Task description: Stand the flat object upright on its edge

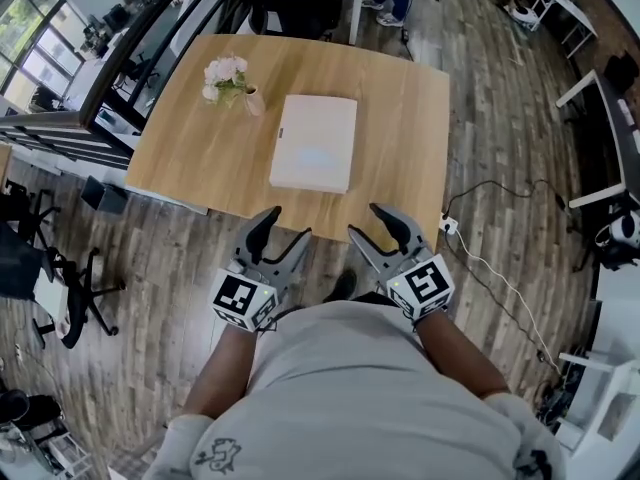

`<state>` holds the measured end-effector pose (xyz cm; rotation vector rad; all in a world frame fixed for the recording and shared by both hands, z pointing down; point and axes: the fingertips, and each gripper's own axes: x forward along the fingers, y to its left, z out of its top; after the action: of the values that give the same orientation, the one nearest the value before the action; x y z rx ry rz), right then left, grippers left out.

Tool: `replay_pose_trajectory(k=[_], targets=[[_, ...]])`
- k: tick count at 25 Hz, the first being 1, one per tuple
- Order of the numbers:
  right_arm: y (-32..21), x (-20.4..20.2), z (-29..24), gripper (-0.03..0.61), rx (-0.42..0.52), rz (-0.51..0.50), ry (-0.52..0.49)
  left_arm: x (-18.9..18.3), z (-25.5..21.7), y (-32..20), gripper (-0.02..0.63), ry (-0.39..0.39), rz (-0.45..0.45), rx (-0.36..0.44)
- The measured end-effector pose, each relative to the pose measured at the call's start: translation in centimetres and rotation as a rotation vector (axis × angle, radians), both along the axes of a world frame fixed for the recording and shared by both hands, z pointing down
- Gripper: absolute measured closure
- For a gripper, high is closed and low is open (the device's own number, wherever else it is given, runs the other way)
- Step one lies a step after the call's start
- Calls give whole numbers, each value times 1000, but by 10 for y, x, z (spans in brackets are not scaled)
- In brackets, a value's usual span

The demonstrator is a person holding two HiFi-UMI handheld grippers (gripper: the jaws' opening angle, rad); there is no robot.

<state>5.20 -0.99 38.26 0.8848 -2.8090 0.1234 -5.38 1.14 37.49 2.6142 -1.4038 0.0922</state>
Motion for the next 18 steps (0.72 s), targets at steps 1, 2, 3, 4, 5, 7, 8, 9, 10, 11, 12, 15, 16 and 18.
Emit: replay_pose_trajectory(k=[1, 2, 3, 4, 5, 7, 8, 9, 10, 11, 12, 15, 16, 18], targets=[[-4, 3, 0, 359, -2, -4, 0, 4, -1, -6, 362, -1, -1, 2], [-8, 6, 1, 359, -5, -8, 2, 7, -2, -11, 362, -3, -1, 4], [-10, 8, 3, 359, -9, -13, 4, 10, -3, -15, 362, -6, -1, 6], [-13, 10, 5, 359, -16, -17, 6, 13, -2, -19, 362, -8, 0, 7], [-16, 12, 8, 359, -24, -20, 6, 16, -1, -22, 362, -10, 1, 6], [-23, 15, 11, 359, -42, -24, 1, 19, 3, -29, 362, -11, 2, 0], [-26, 17, 12, 359, -47, -24, -1, 21, 5, -31, 362, -11, 2, -4], [-28, 19, 12, 359, -48, -23, 1, 21, 6, -34, 362, -8, 1, -9], [-30, 21, 12, 359, -46, -20, 5, 22, 7, -36, 362, -4, 0, -13], [-33, 23, 12, 359, -42, -16, 9, 22, 8, -38, 362, -1, 1, -16], [-35, 25, 12, 359, -40, -13, 12, 23, 8, -41, 362, 1, 2, -17], [-41, 26, 14, 359, -48, -9, 16, 23, 14, -49, 362, -1, 15, -26], [-43, 26, 16, 359, -54, -10, 17, 24, 16, -53, 362, -4, 20, -31], [-47, 25, 20, 359, -68, -10, 20, 24, 19, -60, 362, -9, 33, -38]])
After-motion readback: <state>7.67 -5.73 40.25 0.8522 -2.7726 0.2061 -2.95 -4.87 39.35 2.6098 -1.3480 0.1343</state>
